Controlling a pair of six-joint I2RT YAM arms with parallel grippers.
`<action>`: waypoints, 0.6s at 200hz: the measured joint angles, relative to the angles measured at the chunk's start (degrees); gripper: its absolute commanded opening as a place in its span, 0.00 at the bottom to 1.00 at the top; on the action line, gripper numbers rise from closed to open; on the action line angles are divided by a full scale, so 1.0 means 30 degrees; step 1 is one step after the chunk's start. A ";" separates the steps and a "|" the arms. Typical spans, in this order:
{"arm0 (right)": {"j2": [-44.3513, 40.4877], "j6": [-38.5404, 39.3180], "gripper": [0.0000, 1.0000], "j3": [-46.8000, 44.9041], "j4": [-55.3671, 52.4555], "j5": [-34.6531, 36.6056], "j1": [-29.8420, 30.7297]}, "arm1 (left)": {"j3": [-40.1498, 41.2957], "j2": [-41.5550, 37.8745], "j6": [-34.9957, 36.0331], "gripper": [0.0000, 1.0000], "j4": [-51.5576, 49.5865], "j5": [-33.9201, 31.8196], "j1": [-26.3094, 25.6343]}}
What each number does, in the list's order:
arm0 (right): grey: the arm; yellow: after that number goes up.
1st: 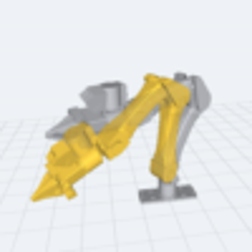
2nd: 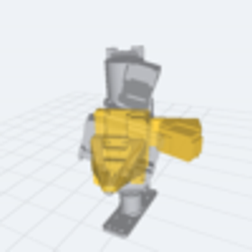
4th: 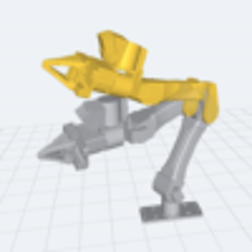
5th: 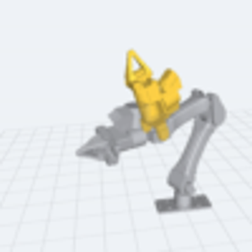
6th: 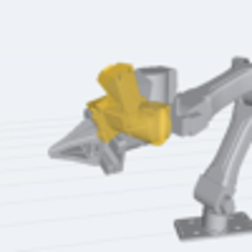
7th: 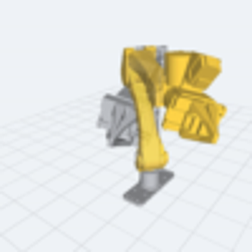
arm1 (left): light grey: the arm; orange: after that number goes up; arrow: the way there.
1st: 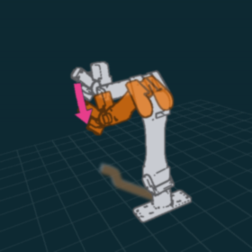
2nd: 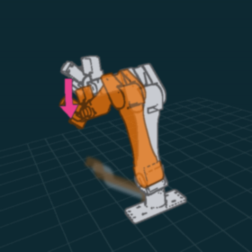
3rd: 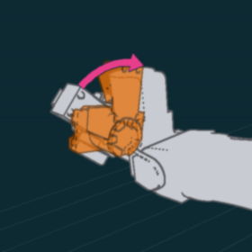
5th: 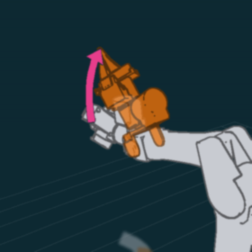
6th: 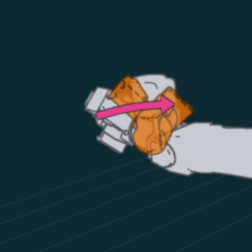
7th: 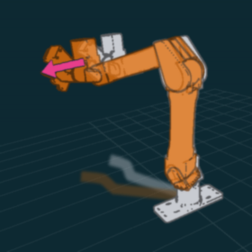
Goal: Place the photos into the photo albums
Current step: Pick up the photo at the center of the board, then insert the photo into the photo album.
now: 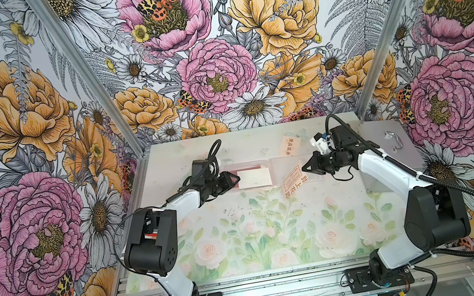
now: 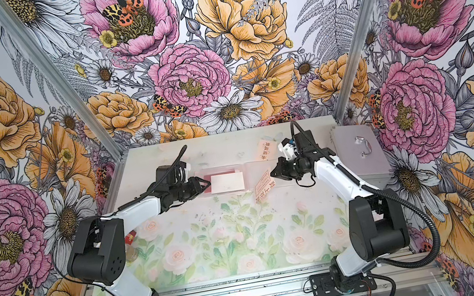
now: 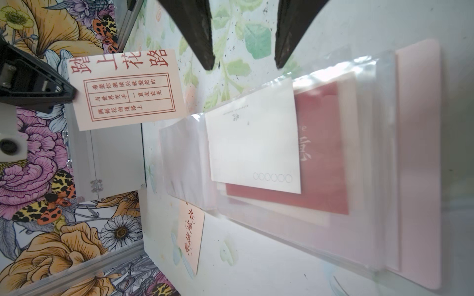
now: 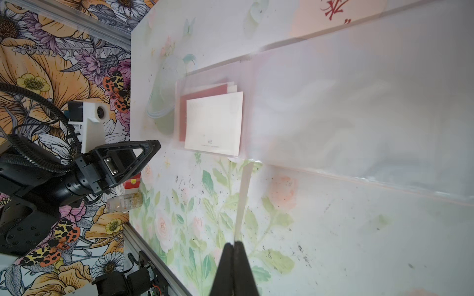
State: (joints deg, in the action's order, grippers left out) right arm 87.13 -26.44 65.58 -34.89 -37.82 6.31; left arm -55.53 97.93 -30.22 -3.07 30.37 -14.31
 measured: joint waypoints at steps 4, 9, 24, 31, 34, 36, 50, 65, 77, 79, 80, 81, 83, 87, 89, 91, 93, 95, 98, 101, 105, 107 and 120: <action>0.0000 0.0000 0.00 0.0080 -0.0007 0.0000 0.0000 | 0.0000 0.0000 0.0044 0.41 -0.0022 0.0000 0.0109; 0.0000 0.0000 0.00 0.0175 0.0000 0.0000 0.0000 | 0.0000 0.0000 0.0066 0.42 -0.0036 0.0000 0.0240; 0.0007 0.0000 0.00 0.0503 0.0066 0.0000 0.0000 | 0.0000 0.0000 0.0066 0.42 -0.0044 0.0000 0.0597; 0.0022 0.0000 0.00 0.0663 0.0182 0.0007 0.0000 | 0.0000 0.0000 0.0066 0.42 -0.0044 0.0000 0.0794; 0.0022 0.0000 0.00 0.0729 0.0248 0.0007 0.0000 | 0.0000 0.0000 0.0073 0.42 -0.0044 0.0000 0.0867; 0.0036 -0.0007 0.00 0.0772 0.0306 0.0007 0.0000 | 0.0000 0.0000 0.0066 0.42 -0.0044 0.0000 0.0925; 0.0138 -0.0015 0.00 0.1035 0.0656 0.0007 0.0000 | 0.0000 0.0000 0.0073 0.43 -0.0044 0.0000 0.1268; 0.0372 -0.0109 0.00 0.1158 0.1319 0.0015 0.0000 | 0.0000 0.0000 0.0073 0.43 -0.0044 0.0000 0.1610; 0.0634 -0.0328 0.00 0.1166 0.1872 0.0007 0.0000 | 0.0000 0.0007 0.0073 0.43 -0.0044 0.0015 0.1865; 0.0678 -0.0335 0.00 0.1166 0.1960 0.0015 0.0000 | 0.0000 0.0007 0.0073 0.43 -0.0044 0.0015 0.1880; 0.0729 -0.0364 0.00 0.1166 0.2055 0.0007 0.0000 | 0.0000 0.0015 0.0073 0.43 -0.0044 0.0015 0.1909; 0.0758 -0.0372 0.00 0.1166 0.2084 0.0015 0.0007 | 0.0000 0.0015 0.0073 0.43 -0.0036 0.0015 0.1923; 0.0816 -0.0401 0.00 0.1166 0.2193 0.0007 0.0015 | 0.0000 0.0022 0.0073 0.43 -0.0036 0.0015 0.1967; 0.0918 -0.0452 0.00 0.1166 0.2397 0.0015 0.0022 | 0.0000 0.0022 0.0073 0.43 -0.0036 0.0015 0.2018; 0.0984 -0.0466 0.00 0.1166 0.2499 0.0015 0.0029 | 0.0000 0.0022 0.0073 0.43 -0.0036 0.0015 0.2062; 0.1049 -0.0481 0.00 0.1166 0.2608 0.0015 0.0036 | 0.0000 0.0022 0.0073 0.43 -0.0036 0.0015 0.2098; 0.1115 -0.0525 0.00 0.1166 0.2710 0.0022 0.0036 | 0.0000 0.0029 0.0073 0.43 -0.0036 0.0015 0.2120; 0.1180 -0.0525 0.00 0.1166 0.2805 0.0022 0.0036 | 0.0000 0.0036 0.0073 0.43 -0.0036 0.0015 0.2135; 0.1253 -0.0554 0.00 0.1166 0.2929 0.0029 0.0051 | 0.0000 0.0051 0.0073 0.43 -0.0036 0.0015 0.2193; 0.1333 -0.0605 0.00 0.1166 0.3045 0.0044 0.0051 | 0.0000 0.0058 0.0073 0.43 -0.0036 0.0015 0.2229; 0.1421 -0.0612 0.00 0.1166 0.3191 0.0073 0.0051 | 0.0000 0.0073 0.0073 0.43 -0.0036 0.0015 0.2266; 0.1479 -0.0648 0.00 0.1166 0.3286 0.0095 0.0051 | 0.0000 0.0102 0.0073 0.43 -0.0036 0.0015 0.2295; 0.1800 -0.0743 0.00 0.1166 0.3869 0.0168 0.0146 | -0.0007 0.0240 0.0073 0.43 -0.0036 0.0022 0.2441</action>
State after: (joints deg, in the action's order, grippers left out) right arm 92.53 -28.67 69.08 -23.29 -37.32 6.74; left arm -55.55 98.65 -30.00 -3.18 30.44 -6.98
